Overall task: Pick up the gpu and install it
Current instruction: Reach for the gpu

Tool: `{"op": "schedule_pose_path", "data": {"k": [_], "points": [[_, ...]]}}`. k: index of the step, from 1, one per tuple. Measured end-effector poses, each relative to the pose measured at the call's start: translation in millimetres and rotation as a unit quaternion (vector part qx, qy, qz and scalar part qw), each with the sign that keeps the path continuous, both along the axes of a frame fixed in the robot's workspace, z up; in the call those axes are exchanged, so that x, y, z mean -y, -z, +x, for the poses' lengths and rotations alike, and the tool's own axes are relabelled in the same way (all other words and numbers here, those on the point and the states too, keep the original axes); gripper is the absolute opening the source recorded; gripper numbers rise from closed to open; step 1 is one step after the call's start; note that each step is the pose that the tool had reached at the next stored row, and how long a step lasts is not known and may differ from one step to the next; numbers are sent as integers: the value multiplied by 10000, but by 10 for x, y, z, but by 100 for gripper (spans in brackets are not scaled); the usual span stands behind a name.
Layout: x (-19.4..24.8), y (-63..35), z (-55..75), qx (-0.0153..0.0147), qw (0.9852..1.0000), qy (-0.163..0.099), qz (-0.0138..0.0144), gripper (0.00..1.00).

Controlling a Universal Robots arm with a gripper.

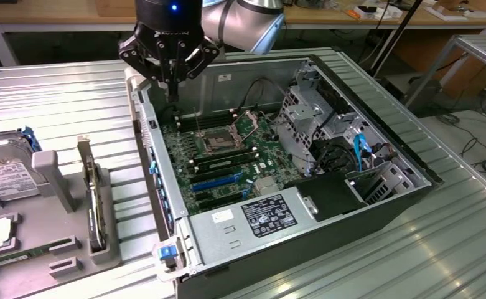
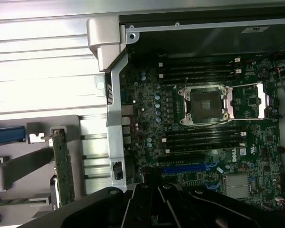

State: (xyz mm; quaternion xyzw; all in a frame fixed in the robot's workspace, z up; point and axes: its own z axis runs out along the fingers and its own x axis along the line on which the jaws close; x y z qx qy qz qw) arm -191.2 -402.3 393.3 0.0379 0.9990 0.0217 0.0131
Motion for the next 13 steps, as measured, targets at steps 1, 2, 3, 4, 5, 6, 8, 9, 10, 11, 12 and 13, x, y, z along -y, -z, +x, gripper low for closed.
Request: {"op": "schedule_pose_path", "data": {"k": [1, 2, 3, 4, 5, 6, 8, 9, 10, 11, 12, 13], "points": [[1, 0, -6, 0, 10000, 0, 0, 11], [3, 0, -15, 0, 10000, 0, 0, 11], [6, 0, -30, 0, 10000, 0, 0, 11], [9, 0, -37, 0, 10000, 0, 0, 11], [10, 0, -43, 0, 10000, 0, 0, 11], [13, 0, -52, 0, 10000, 0, 0, 11], [19, 0, -66, 0, 10000, 0, 0, 11], [22, 0, -74, 0, 10000, 0, 0, 11], [24, 0, -81, 0, 10000, 0, 0, 11], [26, 0, -88, 0, 10000, 0, 0, 11], [29, 0, -109, 0, 10000, 0, 0, 11], [32, 0, -123, 0, 10000, 0, 0, 11]]}}
